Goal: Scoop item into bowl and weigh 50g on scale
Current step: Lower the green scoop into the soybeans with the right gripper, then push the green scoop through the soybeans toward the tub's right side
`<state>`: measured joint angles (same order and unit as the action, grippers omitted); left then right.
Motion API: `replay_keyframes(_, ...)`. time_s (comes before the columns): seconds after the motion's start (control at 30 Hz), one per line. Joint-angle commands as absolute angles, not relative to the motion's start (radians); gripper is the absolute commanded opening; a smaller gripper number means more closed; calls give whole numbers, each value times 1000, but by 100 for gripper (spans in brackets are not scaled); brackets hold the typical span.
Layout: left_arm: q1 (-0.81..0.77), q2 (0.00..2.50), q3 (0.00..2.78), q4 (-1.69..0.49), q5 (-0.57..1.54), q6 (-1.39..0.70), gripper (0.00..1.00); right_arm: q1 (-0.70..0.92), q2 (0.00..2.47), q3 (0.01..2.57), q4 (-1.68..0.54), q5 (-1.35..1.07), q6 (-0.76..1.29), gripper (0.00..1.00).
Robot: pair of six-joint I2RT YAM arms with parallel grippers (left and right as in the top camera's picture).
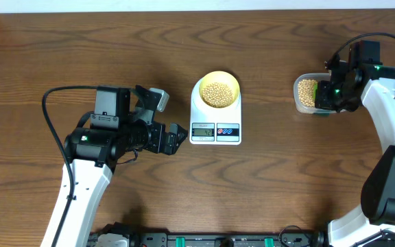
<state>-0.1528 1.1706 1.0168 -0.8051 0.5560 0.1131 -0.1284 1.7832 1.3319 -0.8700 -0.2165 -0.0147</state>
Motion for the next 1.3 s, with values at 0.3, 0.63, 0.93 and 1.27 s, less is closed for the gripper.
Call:
replay_keyframes(0.3,-155,1171,1019,-807,572,131,98,-199,1806,1324,-876,-459,41,1)
replay_keyframes(0.63,-155,1171,1019,-807,572,131,98,-290,1809,1324,-898,-587,40,1)
replay_keyframes(0.93,-155,1171,1019,-807,572,130,98,-307,1820,1295,-894,-659,41,1)
replay_keyframes(1.27,-155,1171,1019,-807,572,131,98,-350,1820,1243,-875,-674,52,1)
